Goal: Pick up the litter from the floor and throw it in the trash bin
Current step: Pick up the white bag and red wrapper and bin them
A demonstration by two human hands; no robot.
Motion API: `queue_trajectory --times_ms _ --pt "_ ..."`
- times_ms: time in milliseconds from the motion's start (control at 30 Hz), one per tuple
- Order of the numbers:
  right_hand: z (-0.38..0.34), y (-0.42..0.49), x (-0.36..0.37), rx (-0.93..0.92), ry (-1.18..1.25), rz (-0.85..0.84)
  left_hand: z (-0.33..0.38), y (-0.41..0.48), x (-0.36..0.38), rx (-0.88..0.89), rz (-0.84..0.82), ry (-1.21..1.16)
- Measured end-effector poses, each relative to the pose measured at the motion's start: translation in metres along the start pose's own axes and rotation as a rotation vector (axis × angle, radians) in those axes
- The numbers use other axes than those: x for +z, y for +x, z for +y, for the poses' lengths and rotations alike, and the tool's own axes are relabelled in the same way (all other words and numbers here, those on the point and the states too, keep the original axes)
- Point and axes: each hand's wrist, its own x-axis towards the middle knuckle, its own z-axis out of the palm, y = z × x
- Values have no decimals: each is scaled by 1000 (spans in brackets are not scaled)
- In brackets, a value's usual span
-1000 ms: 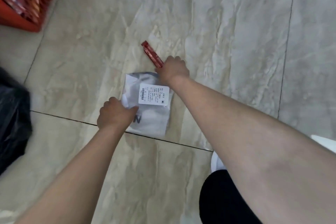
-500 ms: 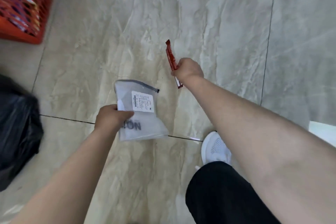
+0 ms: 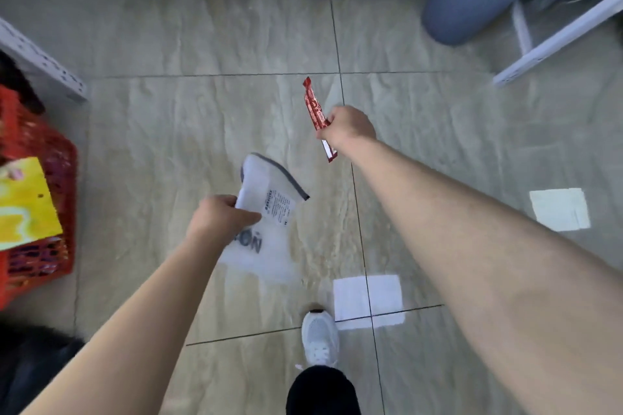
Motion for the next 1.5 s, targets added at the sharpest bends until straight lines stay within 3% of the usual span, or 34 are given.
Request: queue_trajectory --times_ms 300,567,833,1067,1300,1500 --pt "-16 105 -186 26 -25 57 230 27 -12 132 19 123" --pt "-57 255 -336 26 -32 148 421 100 -20 204 -57 212" --pt "-27 379 -430 93 -80 137 568 167 6 242 -139 252" --pt "57 486 -496 146 -131 112 681 223 94 238 -149 232" --pt "156 568 -508 150 -135 52 750 259 218 177 -167 134" --pt "228 603 -521 205 -45 97 795 281 303 139 -136 51"
